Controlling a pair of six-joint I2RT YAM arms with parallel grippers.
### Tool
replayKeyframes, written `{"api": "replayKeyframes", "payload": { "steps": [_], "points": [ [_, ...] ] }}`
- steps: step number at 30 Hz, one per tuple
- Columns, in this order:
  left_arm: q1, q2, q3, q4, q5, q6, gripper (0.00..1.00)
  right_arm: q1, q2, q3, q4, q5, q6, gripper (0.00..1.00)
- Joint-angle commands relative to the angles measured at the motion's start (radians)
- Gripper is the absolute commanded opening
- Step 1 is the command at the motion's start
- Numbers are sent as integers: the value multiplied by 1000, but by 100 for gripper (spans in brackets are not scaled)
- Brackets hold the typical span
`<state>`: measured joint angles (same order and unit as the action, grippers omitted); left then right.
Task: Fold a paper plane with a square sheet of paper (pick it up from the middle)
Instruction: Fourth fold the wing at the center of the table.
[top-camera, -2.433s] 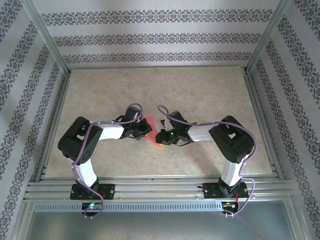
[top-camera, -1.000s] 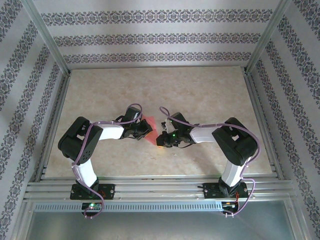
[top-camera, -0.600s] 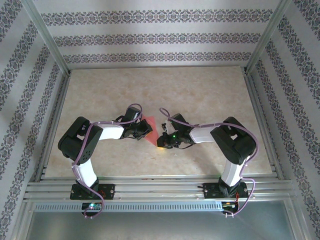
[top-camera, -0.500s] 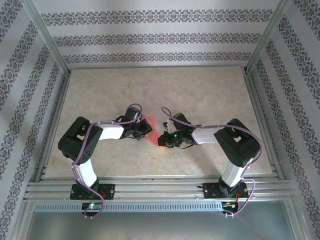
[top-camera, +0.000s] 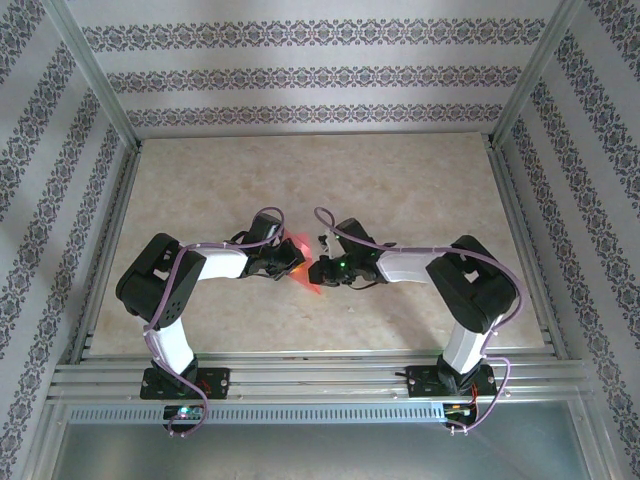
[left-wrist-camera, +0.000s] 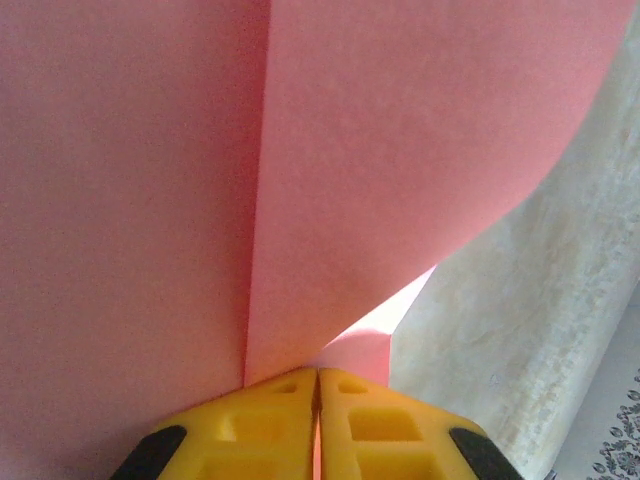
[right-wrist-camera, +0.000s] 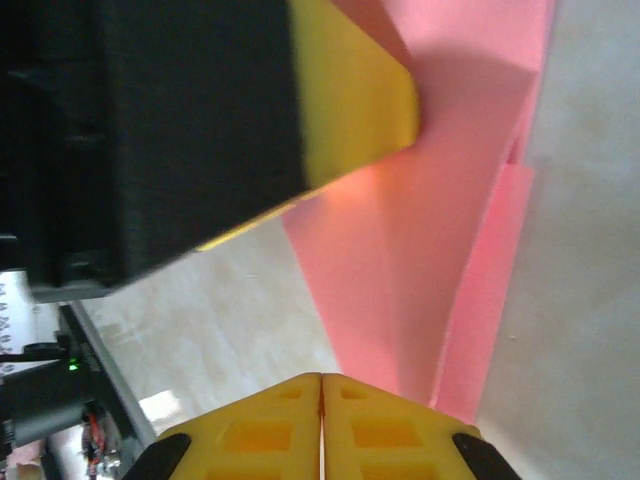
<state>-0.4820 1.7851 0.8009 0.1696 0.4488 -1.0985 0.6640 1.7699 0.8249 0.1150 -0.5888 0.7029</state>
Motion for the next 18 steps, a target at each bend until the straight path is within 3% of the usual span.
{"api": "replayKeyframes", "payload": {
  "steps": [1,18],
  "points": [
    [12,24,-21,-74,4,32,11,-1,30,19,-23,42,-3,9],
    [-5,-75,-30,7,60,107,15,-7,93,-5,-80,84,9,8]
  ]
}}
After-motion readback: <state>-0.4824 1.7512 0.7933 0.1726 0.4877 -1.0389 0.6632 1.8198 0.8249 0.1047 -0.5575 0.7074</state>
